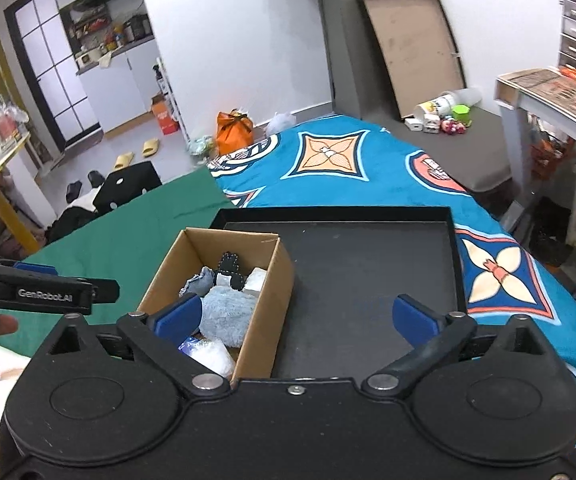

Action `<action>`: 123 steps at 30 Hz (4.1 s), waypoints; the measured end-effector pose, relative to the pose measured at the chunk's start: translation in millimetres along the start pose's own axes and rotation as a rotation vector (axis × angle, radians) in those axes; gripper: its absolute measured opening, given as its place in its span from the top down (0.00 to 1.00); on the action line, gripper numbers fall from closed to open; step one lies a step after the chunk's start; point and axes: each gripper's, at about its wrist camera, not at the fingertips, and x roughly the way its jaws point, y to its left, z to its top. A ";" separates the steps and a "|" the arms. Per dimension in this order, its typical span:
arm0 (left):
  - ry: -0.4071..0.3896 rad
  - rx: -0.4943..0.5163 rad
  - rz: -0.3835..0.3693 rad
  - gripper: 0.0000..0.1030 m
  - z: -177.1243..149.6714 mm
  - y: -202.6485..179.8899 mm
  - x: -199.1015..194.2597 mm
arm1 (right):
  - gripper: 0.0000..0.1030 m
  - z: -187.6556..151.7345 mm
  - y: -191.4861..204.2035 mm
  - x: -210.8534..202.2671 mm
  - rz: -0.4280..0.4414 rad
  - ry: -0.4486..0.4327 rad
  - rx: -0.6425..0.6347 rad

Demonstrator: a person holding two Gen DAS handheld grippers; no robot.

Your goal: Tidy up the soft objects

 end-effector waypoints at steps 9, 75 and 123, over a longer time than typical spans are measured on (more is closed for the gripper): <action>-0.084 0.009 -0.004 0.11 -15.1 -9.7 -56.8 | 0.00 -10.0 -10.2 -45.8 -0.025 -0.053 0.061; -0.342 -0.018 0.053 0.04 -168.5 2.5 -209.4 | 0.00 -120.8 22.8 -211.2 -0.096 -0.268 0.077; -0.347 -0.008 0.040 0.04 -168.5 -1.3 -212.2 | 0.00 -123.2 26.2 -214.7 -0.131 -0.273 0.082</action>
